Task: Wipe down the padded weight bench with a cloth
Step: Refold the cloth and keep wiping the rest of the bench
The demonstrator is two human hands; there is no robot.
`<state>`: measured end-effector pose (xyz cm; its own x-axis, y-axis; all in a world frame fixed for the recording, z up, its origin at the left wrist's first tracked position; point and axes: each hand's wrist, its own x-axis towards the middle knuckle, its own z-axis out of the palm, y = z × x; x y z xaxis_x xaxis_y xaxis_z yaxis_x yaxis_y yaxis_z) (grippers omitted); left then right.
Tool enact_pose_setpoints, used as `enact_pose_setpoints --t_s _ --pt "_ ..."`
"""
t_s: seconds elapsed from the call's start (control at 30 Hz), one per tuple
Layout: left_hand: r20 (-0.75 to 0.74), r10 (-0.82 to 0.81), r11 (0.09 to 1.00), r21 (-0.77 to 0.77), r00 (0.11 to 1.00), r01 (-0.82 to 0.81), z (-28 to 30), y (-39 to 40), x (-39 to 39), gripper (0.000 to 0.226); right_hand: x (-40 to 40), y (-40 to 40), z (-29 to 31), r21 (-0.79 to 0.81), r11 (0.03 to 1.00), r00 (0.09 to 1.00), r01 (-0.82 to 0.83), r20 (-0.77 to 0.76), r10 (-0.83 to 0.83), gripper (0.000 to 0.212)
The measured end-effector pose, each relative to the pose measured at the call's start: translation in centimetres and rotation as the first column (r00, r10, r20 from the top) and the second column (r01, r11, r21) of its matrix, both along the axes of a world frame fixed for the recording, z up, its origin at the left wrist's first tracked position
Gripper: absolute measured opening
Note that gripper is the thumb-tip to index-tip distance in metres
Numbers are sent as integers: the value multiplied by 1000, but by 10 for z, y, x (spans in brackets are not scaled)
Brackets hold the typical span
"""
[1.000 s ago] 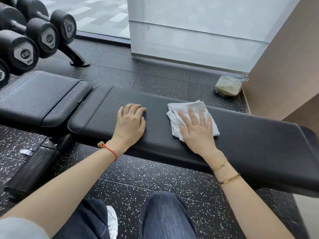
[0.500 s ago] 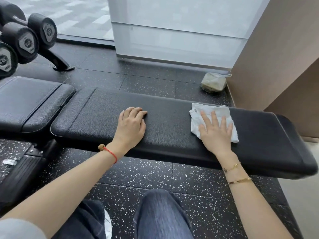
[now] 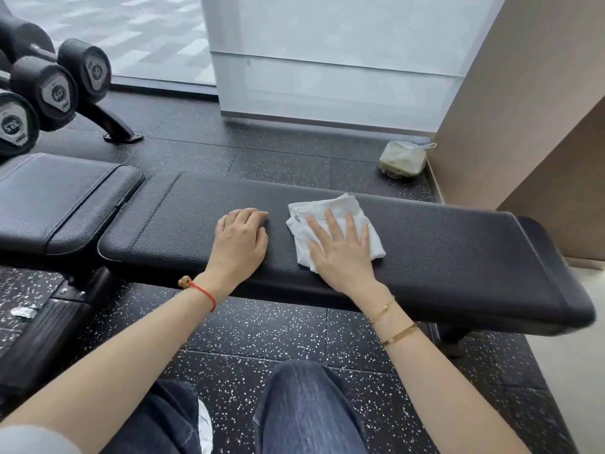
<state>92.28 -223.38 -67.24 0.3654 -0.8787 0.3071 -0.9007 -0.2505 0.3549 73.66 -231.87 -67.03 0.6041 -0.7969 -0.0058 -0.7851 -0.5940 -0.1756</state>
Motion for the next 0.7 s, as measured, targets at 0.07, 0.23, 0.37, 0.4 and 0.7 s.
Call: enact_pose_setpoints --t_s 0.07,0.23,0.37,0.4,0.7 --pt "-13 12 1000 4 1000 -12 1 0 -1 34 -3 6 0 22 998 998 -62 18 62 54" --pt "9 -13 1000 11 1000 13 3 3 -8 35 -23 4 10 -20 1000 936 21 353 -13 56" --pt "40 -26 999 20 999 25 4 4 -14 35 -40 -10 11 -35 964 923 265 297 -244 64" --pt "44 -29 999 23 999 28 4 4 -15 36 -43 -12 9 -7 958 923 288 269 -275 64" --pt "70 -64 998 19 995 63 4 9 -22 36 -36 -9 11 84 958 810 275 517 -278 26"
